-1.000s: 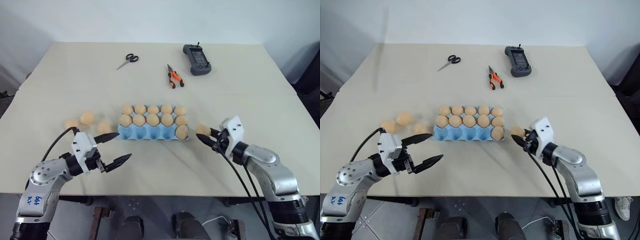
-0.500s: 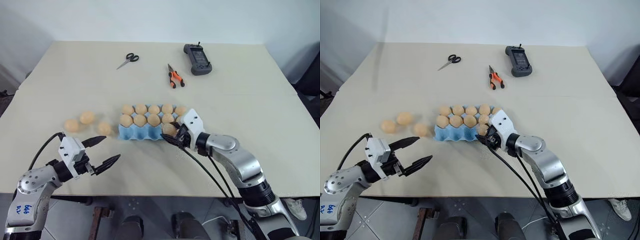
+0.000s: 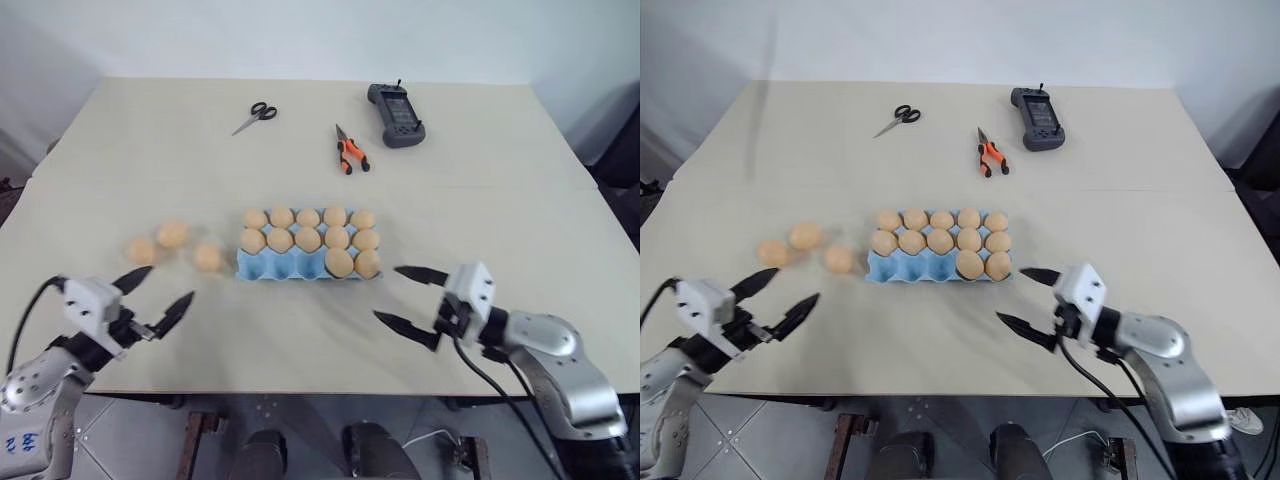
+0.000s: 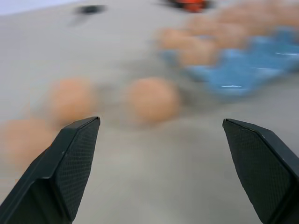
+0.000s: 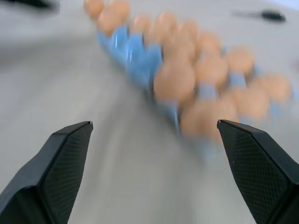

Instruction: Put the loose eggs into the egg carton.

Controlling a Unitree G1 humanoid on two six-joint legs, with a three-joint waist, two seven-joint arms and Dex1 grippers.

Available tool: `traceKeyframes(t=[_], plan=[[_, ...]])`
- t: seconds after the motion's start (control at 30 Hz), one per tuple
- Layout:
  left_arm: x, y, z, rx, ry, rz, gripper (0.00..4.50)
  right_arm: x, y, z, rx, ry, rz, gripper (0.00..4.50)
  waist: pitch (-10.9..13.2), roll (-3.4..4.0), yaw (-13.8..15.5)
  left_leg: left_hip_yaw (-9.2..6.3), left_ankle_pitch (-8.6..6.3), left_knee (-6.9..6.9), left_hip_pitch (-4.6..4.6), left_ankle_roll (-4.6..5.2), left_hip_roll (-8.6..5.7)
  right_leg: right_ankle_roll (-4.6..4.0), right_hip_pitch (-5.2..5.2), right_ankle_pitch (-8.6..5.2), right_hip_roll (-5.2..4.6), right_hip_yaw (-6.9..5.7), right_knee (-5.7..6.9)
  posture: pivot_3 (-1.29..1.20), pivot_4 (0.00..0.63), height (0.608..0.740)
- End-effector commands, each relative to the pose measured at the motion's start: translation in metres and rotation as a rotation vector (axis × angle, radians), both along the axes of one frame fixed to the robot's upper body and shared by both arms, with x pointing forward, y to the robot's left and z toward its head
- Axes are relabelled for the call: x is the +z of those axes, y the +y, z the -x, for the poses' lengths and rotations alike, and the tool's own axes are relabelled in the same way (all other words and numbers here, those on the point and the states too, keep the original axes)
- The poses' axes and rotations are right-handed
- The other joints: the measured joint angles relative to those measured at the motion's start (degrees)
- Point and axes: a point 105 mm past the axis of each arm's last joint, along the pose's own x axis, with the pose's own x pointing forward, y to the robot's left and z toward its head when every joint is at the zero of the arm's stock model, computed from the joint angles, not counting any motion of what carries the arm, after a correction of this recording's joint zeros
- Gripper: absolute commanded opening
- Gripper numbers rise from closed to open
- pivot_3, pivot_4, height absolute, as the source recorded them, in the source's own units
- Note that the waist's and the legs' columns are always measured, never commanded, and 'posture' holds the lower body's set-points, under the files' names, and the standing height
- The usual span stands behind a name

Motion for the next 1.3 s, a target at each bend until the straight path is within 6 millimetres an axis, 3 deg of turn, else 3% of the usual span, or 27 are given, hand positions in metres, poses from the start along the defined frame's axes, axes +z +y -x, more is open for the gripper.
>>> traceKeyframes(t=[0.03, 0.17, 0.43, 0.67, 0.93, 1.13, 1.3], plan=[[0.006, 0.011, 0.006, 0.094, -0.045, 0.038, 4.50, 0.015, -0.007, 0.001, 0.000, -0.065, -0.036, 4.48, 0.0, -0.02, -0.1, 0.02, 0.05, 0.01, 0.07, 0.02, 0.01, -0.04, 0.04, 0.02, 0.00, 0.02, 0.06, 0.00, 0.150, 0.740], [0.003, -0.010, -0.003, 0.056, -0.044, 0.097, 4.50, 0.016, -0.004, 0.002, 0.015, -0.079, -0.038, 4.48, 0.0, -0.08, 0.3, -0.02, 0.28, 0.03, 0.17, -0.05, 0.01, -0.21, 0.13, 0.15, 0.01, -0.03, 0.18, 0.00, 0.150, 0.740], [0.015, -0.043, -0.056, 0.038, -0.043, 0.105, 4.50, 0.012, 0.007, 0.012, 0.079, -0.076, -0.028, 4.48, 0.1, -0.11, 1.7, -0.15, 0.66, 0.05, 0.21, -0.10, 0.00, -0.22, 0.21, 0.61, 0.06, -0.09, 0.17, 0.00, 0.150, 0.740], [0.007, -0.048, -0.087, 0.079, 0.026, 0.081, 4.50, 0.016, 0.020, 0.017, 0.103, -0.098, -0.079, 4.48, 0.1, -0.11, 1.4, -0.11, 0.70, 0.02, 0.17, -0.13, 0.06, -0.16, 0.05, 0.69, 0.19, -0.05, 0.26, 0.00, 0.150, 0.740], [-0.005, -0.058, -0.096, 0.045, 0.107, 0.094, 4.50, 0.040, 0.048, 0.028, 0.213, -0.168, -0.230, 4.48, 0.1, -0.12, 1.6, -0.12, 0.73, 0.06, 0.07, -0.19, 0.09, -0.16, -0.06, 0.69, 0.16, -0.07, 0.29, 0.00, 0.150, 0.740], [-0.005, -0.062, -0.097, 0.048, 0.121, 0.118, 2.70, 0.030, 0.054, 0.032, 0.263, -0.161, -0.201, 4.50, 0.1, -0.12, 1.6, -0.13, 0.74, 0.06, 0.07, -0.21, 0.09, -0.16, -0.06, 0.69, 0.16, -0.08, 0.30, 0.00, 0.150, 0.740], [0.014, -0.067, -0.093, -0.019, 0.011, 0.141, 1.16, 0.028, 0.046, 0.023, 0.194, -0.165, -0.195, 4.50, 0.1, -0.12, 1.6, -0.13, 0.75, 0.06, 0.07, -0.21, 0.09, -0.16, -0.06, 0.69, 0.17, -0.08, 0.30, 0.00, 0.150, 0.740]])
